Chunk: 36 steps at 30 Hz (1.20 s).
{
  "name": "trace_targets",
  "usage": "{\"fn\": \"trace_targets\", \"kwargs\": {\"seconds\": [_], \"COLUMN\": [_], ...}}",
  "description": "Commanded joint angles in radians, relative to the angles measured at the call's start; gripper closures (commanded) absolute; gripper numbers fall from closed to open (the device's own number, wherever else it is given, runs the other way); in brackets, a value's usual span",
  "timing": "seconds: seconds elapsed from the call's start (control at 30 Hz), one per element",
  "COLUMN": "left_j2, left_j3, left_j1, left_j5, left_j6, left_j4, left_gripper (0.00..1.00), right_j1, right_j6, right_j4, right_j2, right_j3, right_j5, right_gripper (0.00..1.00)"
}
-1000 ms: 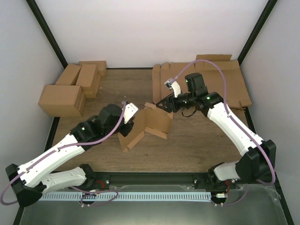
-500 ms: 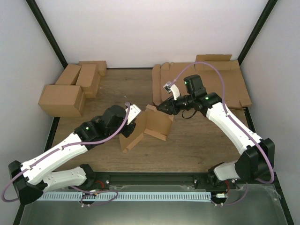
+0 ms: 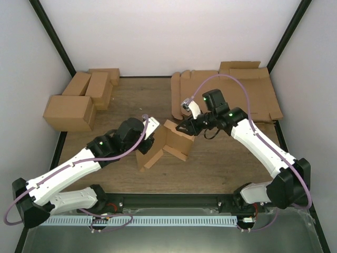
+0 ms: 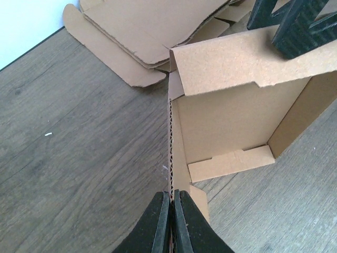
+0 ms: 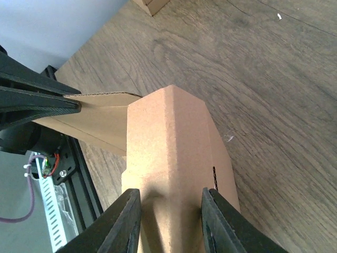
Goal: Fold the paper box
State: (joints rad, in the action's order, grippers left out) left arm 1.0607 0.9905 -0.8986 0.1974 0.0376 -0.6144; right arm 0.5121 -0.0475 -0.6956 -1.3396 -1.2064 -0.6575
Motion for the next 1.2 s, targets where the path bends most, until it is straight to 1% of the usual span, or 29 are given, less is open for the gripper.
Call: {"fn": "trace_targets", "kwargs": {"seconds": [0.0,0.2,0.4,0.6,0.73,0.87,0.97,1.17], "left_j2": [-0.006,-0.007,-0.005,0.004,0.006,0.010,0.012,0.023], "left_j3": [-0.012,-0.008,0.007,0.020,0.021,0.024,0.026,0.034], "left_j1": [-0.006,-0.006,-0.005,-0.006,-0.006,-0.006,-0.006,-0.006], "left_j5": [-0.004,-0.021,-0.046,-0.056,-0.055,-0.060,-0.061,-0.072], "left_j6": [-0.008,-0.013,-0.024,-0.033,-0.033,-0.032,-0.031,-0.035], "left_j4": [0.027,0.027,0.027,0.024,0.024,0.027,0.026,0.029], "left_gripper": [0.96,0.96,0.96,0.96,0.96,0.96,0.96,0.96], "right_j1": [0.052,0.165,0.247,0.303,0.372,0.393,0.402,0.488], "right_j6": [-0.010,-0.033,-0.059,-0.099,-0.169,-0.210,-0.226,-0.328], "right_j4": [-0.045,-0.065,-0.075,-0.062,-0.014,0.003,0.024,0.141], "right_j2": [0.024,0.040,0.042,0.031,0.037,0.018,0.006,0.019], "right_j3": [-0.003,-0.015,-0.014,0.009,0.052,0.081,0.093,0.186], "right_j5": [0.133,0.404,0.585,0.732,0.876,0.938,0.964,1.051], "right_gripper": [0.68,0.66,0.62,0.61,0.55,0.56,0.59,0.61]}}
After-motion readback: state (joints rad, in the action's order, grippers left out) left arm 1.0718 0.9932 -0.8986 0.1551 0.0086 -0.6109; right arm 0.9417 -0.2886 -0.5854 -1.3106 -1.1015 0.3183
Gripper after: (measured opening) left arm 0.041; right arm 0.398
